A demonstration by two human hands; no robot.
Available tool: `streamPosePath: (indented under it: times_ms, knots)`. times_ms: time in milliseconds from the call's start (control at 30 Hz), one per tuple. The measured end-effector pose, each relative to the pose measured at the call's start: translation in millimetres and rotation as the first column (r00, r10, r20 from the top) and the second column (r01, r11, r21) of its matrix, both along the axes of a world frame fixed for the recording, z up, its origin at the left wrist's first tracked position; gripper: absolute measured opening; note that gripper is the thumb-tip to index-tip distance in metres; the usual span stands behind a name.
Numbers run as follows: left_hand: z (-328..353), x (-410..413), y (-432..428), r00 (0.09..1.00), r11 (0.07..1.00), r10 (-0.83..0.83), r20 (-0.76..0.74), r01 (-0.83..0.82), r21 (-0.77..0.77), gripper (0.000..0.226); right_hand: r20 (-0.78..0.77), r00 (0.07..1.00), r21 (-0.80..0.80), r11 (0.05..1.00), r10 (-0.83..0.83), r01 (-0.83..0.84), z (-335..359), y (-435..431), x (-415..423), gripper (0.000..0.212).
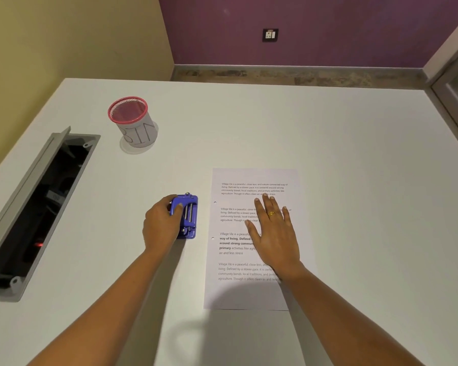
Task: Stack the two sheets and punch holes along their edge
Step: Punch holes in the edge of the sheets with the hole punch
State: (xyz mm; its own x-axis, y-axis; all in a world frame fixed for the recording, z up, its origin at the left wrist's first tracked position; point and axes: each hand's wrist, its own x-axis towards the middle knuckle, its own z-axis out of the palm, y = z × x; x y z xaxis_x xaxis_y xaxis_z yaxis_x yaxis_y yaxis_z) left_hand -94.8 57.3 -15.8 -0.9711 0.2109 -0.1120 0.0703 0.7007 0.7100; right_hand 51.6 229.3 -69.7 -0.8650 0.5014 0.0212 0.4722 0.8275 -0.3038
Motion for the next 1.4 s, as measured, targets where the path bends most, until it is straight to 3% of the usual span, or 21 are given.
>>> streamPosePath:
  times_ms: [167, 633, 767, 833, 933, 1000, 1167, 1400]
  knots:
    - [1.5, -16.6, -22.0, 0.999, 0.990, 0.009, -0.036, -0.013, -0.140, 0.029, 0.018, 1.000, 0.001, 1.000, -0.007, 0.007, -2.2, 1.7, 6.2, 0.058]
    - [9.5, -53.0, -68.6, 0.995, 0.934, 0.041, -0.094, -0.072, -0.351, 0.032, 0.047, 0.999, -0.009, 1.000, -0.006, 0.006, 0.0, 2.3, 4.8, 0.059]
    - [14.1, -41.9, -59.1, 0.958, 0.859, 0.001, -0.285, -0.147, -0.491, 0.038, 0.048, 0.999, -0.002, 1.000, -0.009, 0.009, -0.3, 2.1, 4.9, 0.059]
    - [16.3, -27.2, -42.5, 0.942, 0.888, -0.079, -0.327, -0.083, -0.452, 0.037, 0.047, 0.999, -0.001, 1.000, -0.009, 0.009, -0.2, 2.3, 4.9, 0.059]
    - [12.9, 4.4, -7.7, 0.968, 0.954, -0.203, -0.149, 0.162, -0.252, 0.039, 0.044, 0.999, 0.004, 1.000, -0.011, 0.011, 0.2, 2.1, 5.1, 0.059]
    - [10.2, 23.5, 15.5, 0.979, 0.974, -0.204, 0.021, 0.205, -0.094, 0.046, 0.041, 0.999, 0.008, 1.000, -0.010, 0.010, 0.0, 2.2, 4.9, 0.059]
    - [4.8, 39.9, 52.7, 0.948, 0.993, -0.115, 0.295, 0.118, 0.008, 0.056, 0.047, 0.999, 0.014, 1.000, -0.008, 0.007, -1.1, 3.0, 4.2, 0.059]
    - [7.2, 34.7, 63.2, 0.890, 0.996, -0.002, 0.456, -0.037, 0.076, 0.059, 0.054, 0.999, 0.024, 1.000, -0.006, 0.005, -2.6, 2.9, 4.1, 0.060]
